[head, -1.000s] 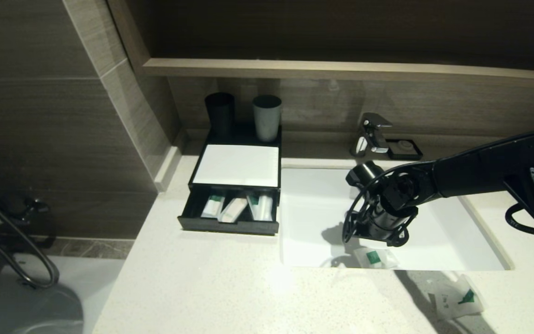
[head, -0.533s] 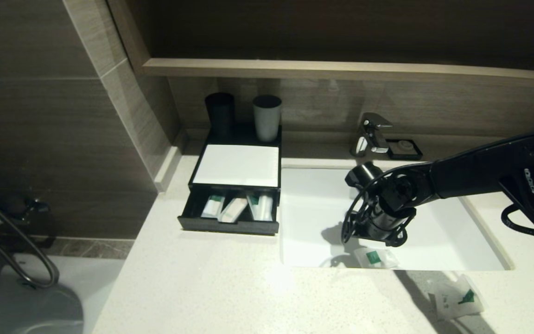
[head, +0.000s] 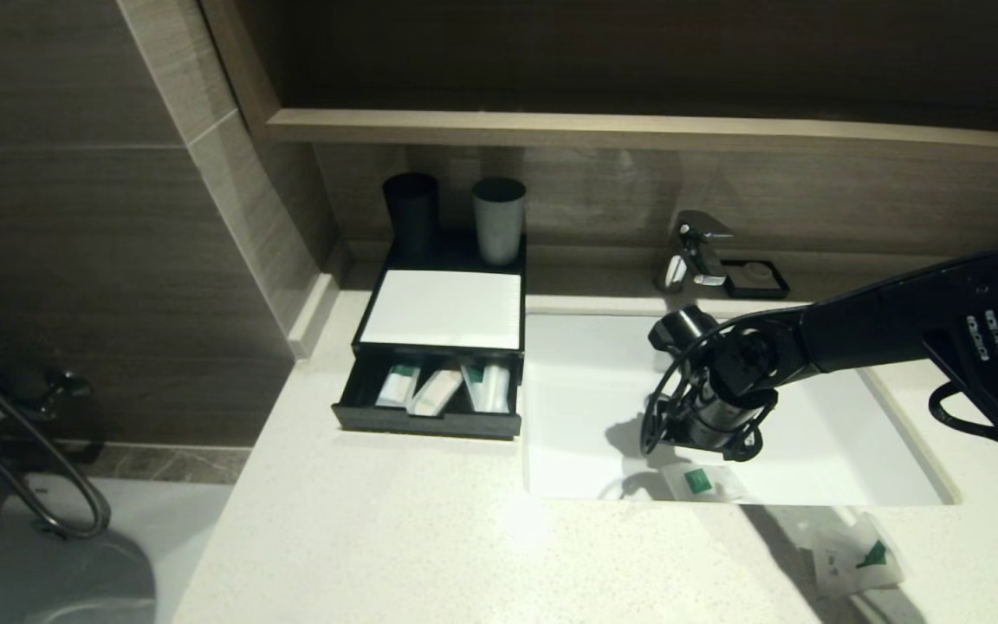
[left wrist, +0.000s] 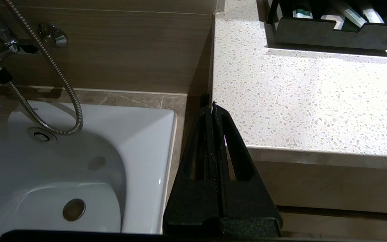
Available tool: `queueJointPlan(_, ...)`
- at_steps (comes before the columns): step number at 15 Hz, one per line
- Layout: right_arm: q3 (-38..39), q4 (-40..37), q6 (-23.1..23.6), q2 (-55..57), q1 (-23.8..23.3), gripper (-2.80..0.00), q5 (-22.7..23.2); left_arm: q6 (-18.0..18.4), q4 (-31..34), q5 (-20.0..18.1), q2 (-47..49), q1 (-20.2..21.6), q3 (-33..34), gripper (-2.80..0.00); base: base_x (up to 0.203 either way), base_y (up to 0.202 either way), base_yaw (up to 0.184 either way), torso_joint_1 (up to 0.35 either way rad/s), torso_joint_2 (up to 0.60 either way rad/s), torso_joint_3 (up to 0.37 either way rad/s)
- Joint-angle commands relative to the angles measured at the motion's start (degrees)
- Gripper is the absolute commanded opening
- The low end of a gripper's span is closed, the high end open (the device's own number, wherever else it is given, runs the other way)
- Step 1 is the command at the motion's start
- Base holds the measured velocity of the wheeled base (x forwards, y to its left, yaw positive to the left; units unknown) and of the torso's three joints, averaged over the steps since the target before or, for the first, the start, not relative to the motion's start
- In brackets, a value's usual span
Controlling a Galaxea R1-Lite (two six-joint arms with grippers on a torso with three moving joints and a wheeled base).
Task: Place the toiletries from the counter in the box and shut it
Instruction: Pick up the bathroom toiletry
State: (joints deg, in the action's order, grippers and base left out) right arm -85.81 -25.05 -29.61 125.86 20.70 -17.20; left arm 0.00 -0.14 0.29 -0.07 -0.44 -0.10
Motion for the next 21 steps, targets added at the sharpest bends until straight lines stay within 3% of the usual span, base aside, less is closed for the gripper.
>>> queueJointPlan(1, -0.1, 0.2, -0.1, 0.4, -0.4, 0.0, -0.1, 0.0, 0.0, 0.1, 0.0, 0.0, 0.0, -2.8, 0.0, 0.0, 0.0, 0.0, 0.0, 0.0)
queueJointPlan(21, 0.8, 2.5, 2.9, 1.2, -3.4, 0.0, 0.4, 0.0, 0.0, 0.1, 0.0, 0.0, 0.0, -2.8, 0.0, 0.0, 0.0, 0.0, 0.0, 0.0)
